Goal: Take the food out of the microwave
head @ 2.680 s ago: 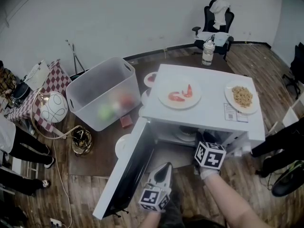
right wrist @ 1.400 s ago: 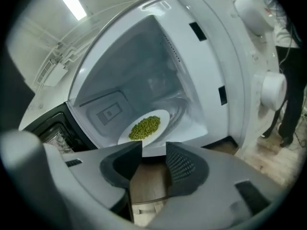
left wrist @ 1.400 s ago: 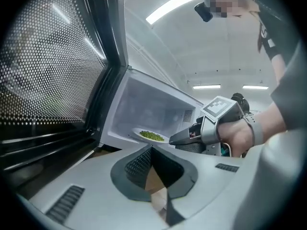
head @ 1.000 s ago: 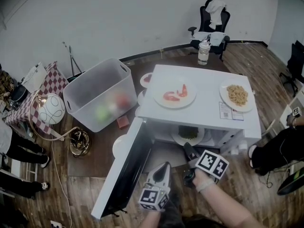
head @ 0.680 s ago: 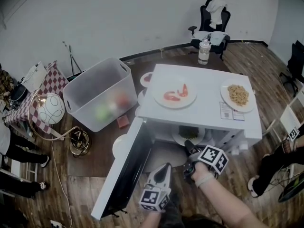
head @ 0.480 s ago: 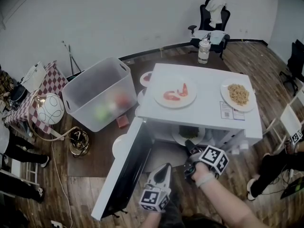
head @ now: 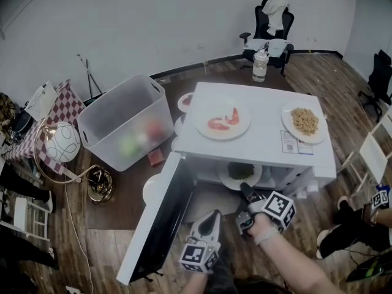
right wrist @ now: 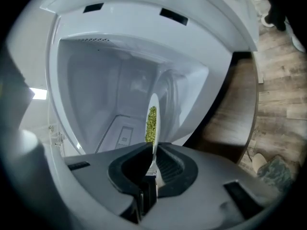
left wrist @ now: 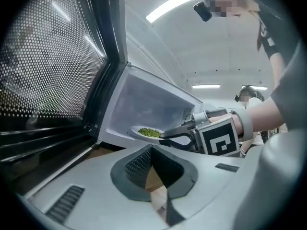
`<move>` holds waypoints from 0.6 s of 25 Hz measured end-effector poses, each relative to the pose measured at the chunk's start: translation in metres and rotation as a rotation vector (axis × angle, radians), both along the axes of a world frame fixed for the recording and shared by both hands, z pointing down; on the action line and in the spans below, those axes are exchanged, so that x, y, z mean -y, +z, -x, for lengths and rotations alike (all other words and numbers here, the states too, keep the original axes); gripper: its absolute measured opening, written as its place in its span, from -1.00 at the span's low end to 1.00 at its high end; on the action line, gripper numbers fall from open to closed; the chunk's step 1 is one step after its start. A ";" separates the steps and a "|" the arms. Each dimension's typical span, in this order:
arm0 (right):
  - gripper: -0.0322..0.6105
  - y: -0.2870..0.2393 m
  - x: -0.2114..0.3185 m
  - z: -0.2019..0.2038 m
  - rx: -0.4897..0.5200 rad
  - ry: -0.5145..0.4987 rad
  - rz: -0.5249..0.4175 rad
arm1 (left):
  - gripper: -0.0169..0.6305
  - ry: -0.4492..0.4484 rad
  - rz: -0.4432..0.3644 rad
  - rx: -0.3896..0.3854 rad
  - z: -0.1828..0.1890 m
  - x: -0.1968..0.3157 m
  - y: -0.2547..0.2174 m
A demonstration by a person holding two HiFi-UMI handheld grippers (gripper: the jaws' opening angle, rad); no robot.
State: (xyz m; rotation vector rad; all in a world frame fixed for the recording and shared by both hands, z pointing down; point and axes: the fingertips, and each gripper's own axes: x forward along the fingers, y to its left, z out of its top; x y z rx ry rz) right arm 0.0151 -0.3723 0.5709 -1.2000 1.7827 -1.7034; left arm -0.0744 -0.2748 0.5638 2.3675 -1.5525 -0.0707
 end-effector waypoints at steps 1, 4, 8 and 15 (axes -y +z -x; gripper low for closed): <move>-0.84 -0.001 -0.001 -0.001 0.004 0.001 -0.003 | -0.94 -0.001 0.000 -0.001 0.000 0.000 0.000; -0.84 0.001 -0.005 -0.003 0.021 0.005 -0.001 | -0.94 0.002 0.003 -0.006 -0.002 0.000 -0.002; -0.82 0.003 -0.011 -0.004 0.054 0.009 0.012 | -0.94 0.007 -0.001 -0.003 -0.002 -0.001 -0.001; -0.78 0.009 -0.008 -0.002 0.052 0.001 0.015 | -0.94 0.000 0.000 0.007 0.003 -0.003 -0.001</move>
